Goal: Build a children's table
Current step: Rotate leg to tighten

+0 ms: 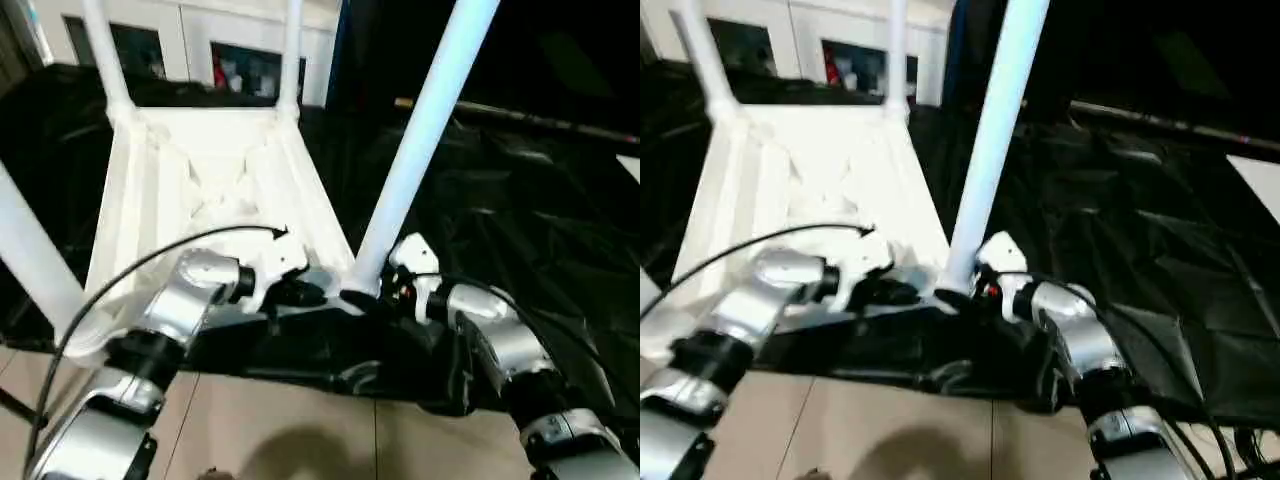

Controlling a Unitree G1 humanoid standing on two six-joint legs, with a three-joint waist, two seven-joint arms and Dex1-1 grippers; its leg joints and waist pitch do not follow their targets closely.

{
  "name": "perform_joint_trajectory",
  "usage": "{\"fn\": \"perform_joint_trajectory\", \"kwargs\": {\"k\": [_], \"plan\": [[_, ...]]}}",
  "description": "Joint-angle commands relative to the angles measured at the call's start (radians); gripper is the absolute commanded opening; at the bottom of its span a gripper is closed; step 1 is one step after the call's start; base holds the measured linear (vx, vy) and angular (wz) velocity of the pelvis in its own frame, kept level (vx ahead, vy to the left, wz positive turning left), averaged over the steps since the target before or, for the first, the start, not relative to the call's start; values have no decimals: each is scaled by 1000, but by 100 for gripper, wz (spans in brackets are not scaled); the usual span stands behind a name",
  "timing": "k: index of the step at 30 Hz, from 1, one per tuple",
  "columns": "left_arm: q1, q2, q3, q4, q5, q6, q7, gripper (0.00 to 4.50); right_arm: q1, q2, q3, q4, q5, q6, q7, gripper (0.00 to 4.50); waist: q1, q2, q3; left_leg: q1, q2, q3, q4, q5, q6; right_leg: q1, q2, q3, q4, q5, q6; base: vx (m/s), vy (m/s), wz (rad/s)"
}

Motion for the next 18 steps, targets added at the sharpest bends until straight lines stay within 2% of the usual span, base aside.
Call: {"fn": "perform_joint_trajectory", "kwargs": {"k": [1,2,6,13,18], "plan": [[31,-11,9,-34,-69,5,-49,0,11,-24,-14,-13,30,8,36,375,-3,1,-49,4,10,9,-60,-233,32,41,-49,32,-71,-219,-183,0,0,0],[34,-10,10,-40,-72,6,-52,0,13,-24,-14,-16,34,6,41,375,-1,-2,-50,3,11,9,-59,-223,35,42,-51,32,-68,-207,-187,0,0,0],[49,1,14,-61,-80,21,-69,0,23,-21,-13,-24,47,11,76,349,-2,-3,-50,2,9,10,-57,-194,41,44,-48,32,-64,-170,-194,0,0,0],[59,5,12,-81,-87,40,-71,0,34,-16,-13,-28,56,10,92,291,-1,-3,-50,3,9,10,-57,-191,39,44,-49,32,-64,-177,-193,0,0,0],[70,-2,5,-91,-85,61,-61,0,40,-2,-21,-30,70,15,85,278,-1,-5,-51,2,8,11,-55,-174,43,46,-48,32,-62,-160,-195,0,0,0]]}}
